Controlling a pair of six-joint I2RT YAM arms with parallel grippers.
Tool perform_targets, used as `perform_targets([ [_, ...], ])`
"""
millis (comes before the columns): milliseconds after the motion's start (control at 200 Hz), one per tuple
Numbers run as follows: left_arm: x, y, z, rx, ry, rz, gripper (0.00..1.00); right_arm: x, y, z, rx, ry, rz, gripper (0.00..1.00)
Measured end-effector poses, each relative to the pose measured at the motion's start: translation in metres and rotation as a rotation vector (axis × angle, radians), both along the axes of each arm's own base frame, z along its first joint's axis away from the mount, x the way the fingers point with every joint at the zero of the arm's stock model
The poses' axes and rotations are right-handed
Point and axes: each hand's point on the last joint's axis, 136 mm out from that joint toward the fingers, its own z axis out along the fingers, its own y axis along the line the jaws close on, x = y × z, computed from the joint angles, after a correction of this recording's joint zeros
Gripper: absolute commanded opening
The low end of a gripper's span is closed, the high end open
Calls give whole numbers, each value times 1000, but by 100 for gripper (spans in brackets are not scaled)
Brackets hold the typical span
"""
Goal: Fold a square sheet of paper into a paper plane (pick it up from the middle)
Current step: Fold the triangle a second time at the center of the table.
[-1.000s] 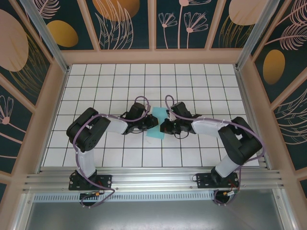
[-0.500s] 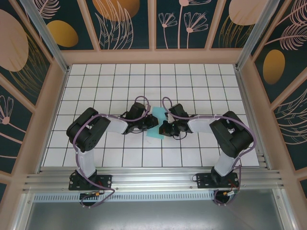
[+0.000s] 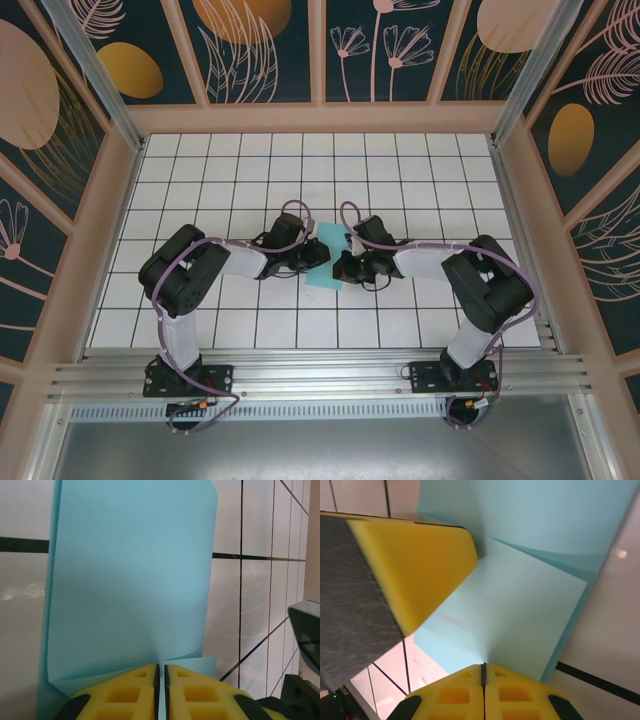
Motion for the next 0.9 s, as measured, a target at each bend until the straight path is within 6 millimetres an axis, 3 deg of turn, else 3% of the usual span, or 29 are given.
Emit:
perform_targets([
  [145, 0, 0, 0, 2, 2, 0, 16, 2, 4, 4, 23, -9, 3, 7],
  [300, 0, 0, 0, 5, 3, 1, 16, 1, 2, -11, 10, 12, 0, 7],
  [440, 0, 0, 0, 8, -2, 1, 16, 2, 2, -11, 22, 11, -4, 7],
  [616, 0, 0, 0, 11, -4, -1, 16, 2, 2, -7, 27, 12, -14, 8],
  [791, 0, 1, -1, 17, -2, -3, 16, 0, 5, 9, 68, -2, -9, 8],
  [896, 0, 0, -1, 21, 0, -2, 16, -6, 2, 3, 64, 16, -7, 8],
])
